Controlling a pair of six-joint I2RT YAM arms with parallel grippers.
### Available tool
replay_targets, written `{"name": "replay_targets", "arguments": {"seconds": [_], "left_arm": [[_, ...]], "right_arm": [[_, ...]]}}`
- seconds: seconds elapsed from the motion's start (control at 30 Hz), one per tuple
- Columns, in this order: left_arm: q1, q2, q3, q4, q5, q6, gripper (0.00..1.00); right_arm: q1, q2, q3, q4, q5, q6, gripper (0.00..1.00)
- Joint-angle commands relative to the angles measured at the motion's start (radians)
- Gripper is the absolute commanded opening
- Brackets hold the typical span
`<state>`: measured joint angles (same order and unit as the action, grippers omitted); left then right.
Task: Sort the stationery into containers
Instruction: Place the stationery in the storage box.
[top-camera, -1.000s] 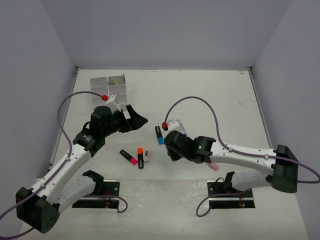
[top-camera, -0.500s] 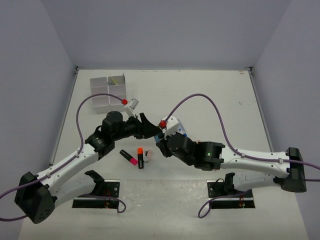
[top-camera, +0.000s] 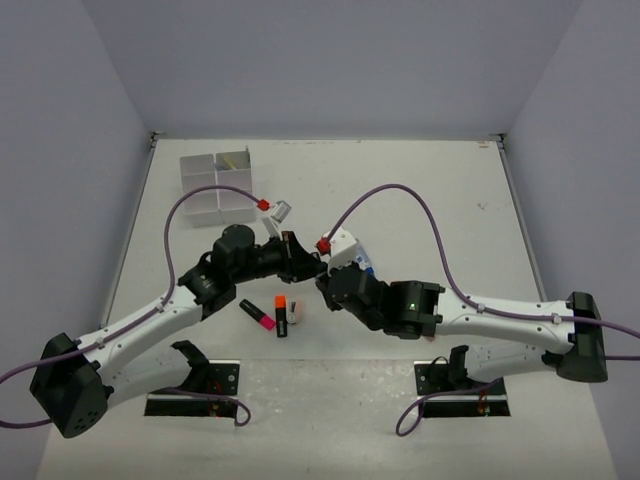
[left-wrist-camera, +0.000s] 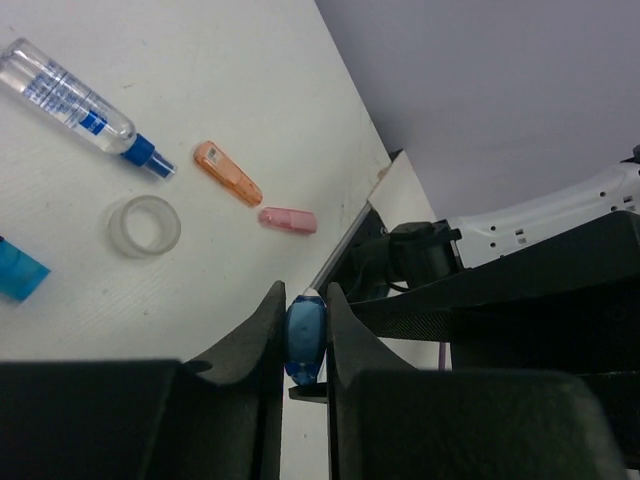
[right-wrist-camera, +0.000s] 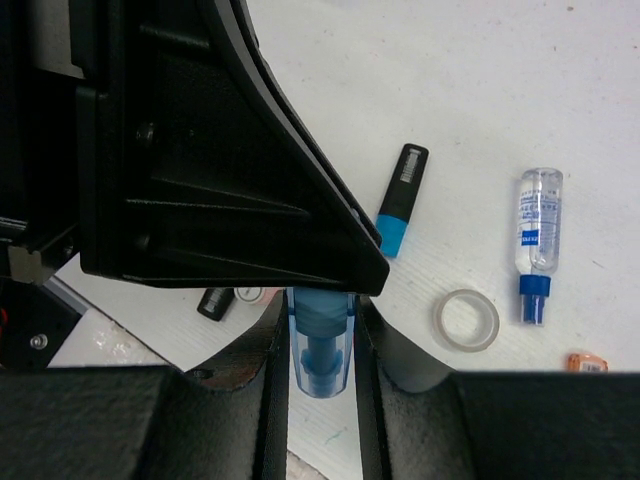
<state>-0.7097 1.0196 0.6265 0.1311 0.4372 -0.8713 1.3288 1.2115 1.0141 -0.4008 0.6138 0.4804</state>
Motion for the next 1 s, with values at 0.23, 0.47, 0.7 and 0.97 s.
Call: {"name": "replay_targets", "arguments": {"seconds": [0.23, 0.47, 0.7, 0.97], "left_arm": [[0.185, 0.163, 0.418, -0.563, -1.042, 0.07, 0.0], [0.372, 0.376, 0.46, -0.062, -1.263, 0.19, 0.0], [0.459, 0.578, 0.534, 0.172, -1.206, 0.271, 0.0], [0.467, 0.728, 0.568, 0.23, -1.173, 0.284, 0.0]], "right_arm": [[-0.124, -0.154, -0.077, -0.108, 0.134, 0.265, 0.99], [-0.143, -0.303, -0.187, -0.115, 0.083, 0.249, 0.99], [-0.145, -0.41, -0.209, -0.126, 0.01, 0.218, 0.99], [-0.152, -0.478, -0.207, -0.19, -0.01, 0.203, 0.99]]}}
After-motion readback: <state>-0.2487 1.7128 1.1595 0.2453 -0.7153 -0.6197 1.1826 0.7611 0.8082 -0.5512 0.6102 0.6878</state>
